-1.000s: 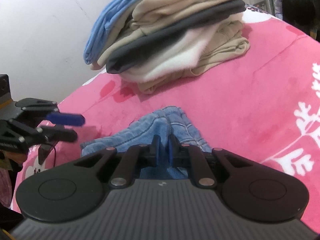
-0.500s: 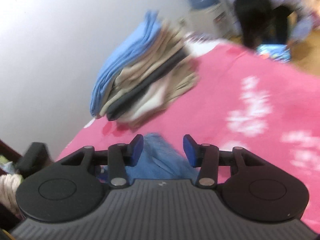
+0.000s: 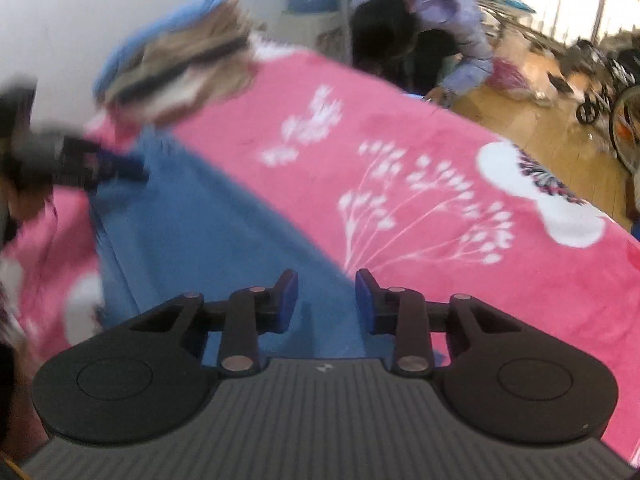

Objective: Fold clothes

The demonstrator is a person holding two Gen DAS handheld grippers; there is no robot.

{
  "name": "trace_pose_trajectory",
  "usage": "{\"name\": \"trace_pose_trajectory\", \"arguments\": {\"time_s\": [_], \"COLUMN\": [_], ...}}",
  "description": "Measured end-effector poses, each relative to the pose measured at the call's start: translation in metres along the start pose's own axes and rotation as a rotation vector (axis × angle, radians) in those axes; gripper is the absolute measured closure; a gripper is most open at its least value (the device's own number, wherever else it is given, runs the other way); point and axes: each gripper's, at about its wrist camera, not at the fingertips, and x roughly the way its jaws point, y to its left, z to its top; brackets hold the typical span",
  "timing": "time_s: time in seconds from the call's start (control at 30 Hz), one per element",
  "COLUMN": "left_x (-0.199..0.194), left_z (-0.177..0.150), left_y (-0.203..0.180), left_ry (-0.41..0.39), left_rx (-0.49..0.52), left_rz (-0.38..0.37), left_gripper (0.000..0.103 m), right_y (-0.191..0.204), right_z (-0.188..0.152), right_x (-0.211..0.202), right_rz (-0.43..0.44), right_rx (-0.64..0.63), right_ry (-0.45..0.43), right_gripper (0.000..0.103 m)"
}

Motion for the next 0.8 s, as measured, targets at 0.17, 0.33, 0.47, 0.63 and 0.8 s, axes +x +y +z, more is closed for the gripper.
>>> {"name": "trace_pose_trajectory", "arguments": {"time_s": [0.17, 0.33, 0.47, 0.63, 0.8], "left_x": [0.025, 0.023, 0.021, 0.008, -0.006], "left_z": [-0.012, -0.016, -0.015, -0.005, 0.012], "left_y": [0.007, 0.004, 0.007, 0.000, -0.028], "left_ry": [0.038, 0.026, 0.027, 0.028, -0.003], "left_rx": [-0.042, -0.008, -0.029, -0.014, 0.025], "left_rz": [0.052, 0.058, 0.044, 0.060, 0.010], "left_gripper": [0.071, 0.071, 0.072, 0.061, 0.059], "right_y": [-0.017, -0.060, -0.091, -0.061, 0.008], "right_z": [-0.033, -0.071, -0.098, -0.127, -0.156], "right_x": [0.022, -0.004, -0.034, -0.081, -0.079], "right_rz": [-0.021, -0.080, -0.155, -0.144, -0.152], "right_rx": [0.044, 0.215, 0.384, 0.454, 0.357], "right_ry": [0.080, 0.122, 0.143, 0.050, -0.032], "right_gripper": [0.081, 0.080, 0.079, 0.073, 0.053]}}
